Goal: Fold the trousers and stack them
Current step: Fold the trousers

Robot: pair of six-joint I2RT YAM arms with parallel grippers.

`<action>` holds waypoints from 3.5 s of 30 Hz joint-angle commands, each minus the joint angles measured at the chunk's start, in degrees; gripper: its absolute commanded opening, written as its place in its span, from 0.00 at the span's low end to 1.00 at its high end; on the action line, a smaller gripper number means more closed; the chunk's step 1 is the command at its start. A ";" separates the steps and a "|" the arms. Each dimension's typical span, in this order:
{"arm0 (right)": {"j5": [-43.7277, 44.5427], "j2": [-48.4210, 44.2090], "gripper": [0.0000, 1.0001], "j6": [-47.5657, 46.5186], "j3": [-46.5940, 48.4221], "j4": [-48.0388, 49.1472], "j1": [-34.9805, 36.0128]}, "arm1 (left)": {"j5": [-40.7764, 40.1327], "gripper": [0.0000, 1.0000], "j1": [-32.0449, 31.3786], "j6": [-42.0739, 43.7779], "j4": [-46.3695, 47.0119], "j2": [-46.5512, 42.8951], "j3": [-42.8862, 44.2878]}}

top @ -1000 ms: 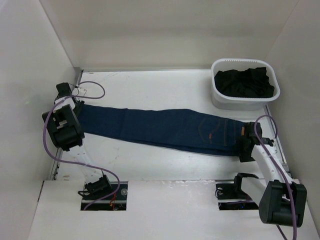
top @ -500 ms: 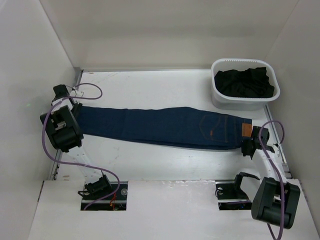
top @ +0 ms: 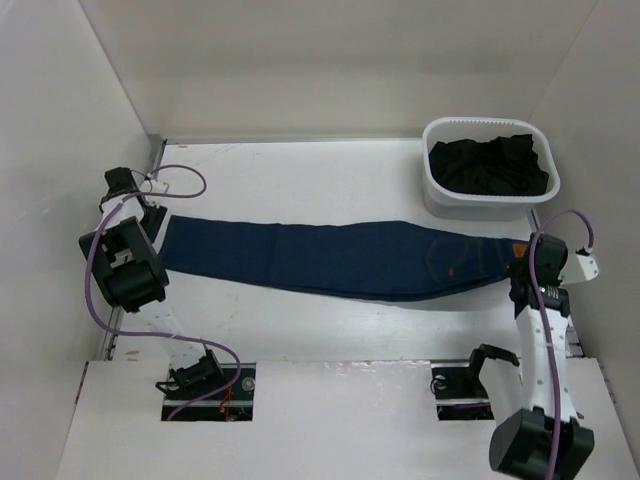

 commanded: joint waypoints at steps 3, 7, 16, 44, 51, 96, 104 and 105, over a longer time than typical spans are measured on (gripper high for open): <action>7.34 -6.09 0.00 -16.50 7.21 -5.05 7.12 | 3.16 0.54 -2.46 -2.05 -4.64 -1.92 0.51; 10.78 -8.20 0.00 -24.84 12.12 -5.94 16.95 | 3.34 0.54 -4.56 -2.14 -4.72 -0.78 0.51; 14.62 8.55 0.00 -34.10 26.88 1.18 55.95 | 2.37 0.53 -7.39 -3.80 -4.73 3.35 0.60; 12.54 57.96 0.00 -31.28 58.27 11.29 82.18 | 4.39 0.45 -8.26 -4.33 -4.28 6.61 -1.16; 6.39 66.23 0.00 -33.66 59.25 14.10 84.04 | 4.48 0.45 -8.35 -4.42 -4.20 6.87 -1.42; -11.19 20.97 0.71 9.84 -12.82 45.92 52.58 | 29.97 0.52 -44.38 -11.09 -21.52 -11.59 -1.15; -17.07 30.10 0.51 10.99 -11.59 44.07 53.10 | 25.06 0.48 -45.70 -14.97 -15.98 -3.85 -2.74; -18.21 31.42 0.43 11.25 -11.59 44.51 53.01 | 24.26 0.48 -45.70 -14.97 -15.37 -3.50 -2.92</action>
